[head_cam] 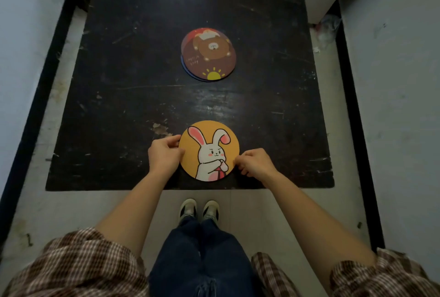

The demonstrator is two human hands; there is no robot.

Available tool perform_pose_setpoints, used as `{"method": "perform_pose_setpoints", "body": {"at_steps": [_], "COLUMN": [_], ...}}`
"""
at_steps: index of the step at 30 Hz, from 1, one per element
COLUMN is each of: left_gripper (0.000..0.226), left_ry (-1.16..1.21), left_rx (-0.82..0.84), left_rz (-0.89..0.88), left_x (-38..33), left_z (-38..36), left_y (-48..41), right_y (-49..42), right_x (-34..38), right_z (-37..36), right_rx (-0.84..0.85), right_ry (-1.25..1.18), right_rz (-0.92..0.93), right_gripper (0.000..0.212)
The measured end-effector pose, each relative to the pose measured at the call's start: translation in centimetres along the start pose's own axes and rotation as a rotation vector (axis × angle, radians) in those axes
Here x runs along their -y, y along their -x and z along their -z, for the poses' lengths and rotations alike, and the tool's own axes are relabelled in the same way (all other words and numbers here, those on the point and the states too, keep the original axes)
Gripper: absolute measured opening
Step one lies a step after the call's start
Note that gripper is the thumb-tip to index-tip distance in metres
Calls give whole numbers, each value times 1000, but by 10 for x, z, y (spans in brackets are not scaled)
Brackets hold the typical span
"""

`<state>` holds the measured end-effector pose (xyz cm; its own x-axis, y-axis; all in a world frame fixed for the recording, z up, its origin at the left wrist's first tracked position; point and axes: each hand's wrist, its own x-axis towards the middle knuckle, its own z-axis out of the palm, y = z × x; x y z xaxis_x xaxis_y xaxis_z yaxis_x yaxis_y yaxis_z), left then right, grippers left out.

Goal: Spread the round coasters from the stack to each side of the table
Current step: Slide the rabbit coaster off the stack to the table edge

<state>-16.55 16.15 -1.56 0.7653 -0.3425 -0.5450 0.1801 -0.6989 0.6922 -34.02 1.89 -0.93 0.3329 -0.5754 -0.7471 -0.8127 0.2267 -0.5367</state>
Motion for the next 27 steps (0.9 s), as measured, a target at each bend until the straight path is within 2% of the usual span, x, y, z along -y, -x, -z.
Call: {"method": "perform_pose_setpoints", "body": {"at_steps": [5,22,27], "left_gripper": [41,38,35], "left_ry": [-61,-201,-228], "left_rx": [-13,-5,-32], "left_rz": [-65,-173,-200], "left_x": [8,14,18], "left_z": [1,8,6], "left_y": [2,2,0], "right_y": [1,2,4], "right_x": [-2,-3,-3], "right_z": [-4,-9,-13], "right_rx": [-1,34,-7], "right_ry": [109,280,323], "right_rz": [27,46,53], "right_gripper": [30,16,25]}}
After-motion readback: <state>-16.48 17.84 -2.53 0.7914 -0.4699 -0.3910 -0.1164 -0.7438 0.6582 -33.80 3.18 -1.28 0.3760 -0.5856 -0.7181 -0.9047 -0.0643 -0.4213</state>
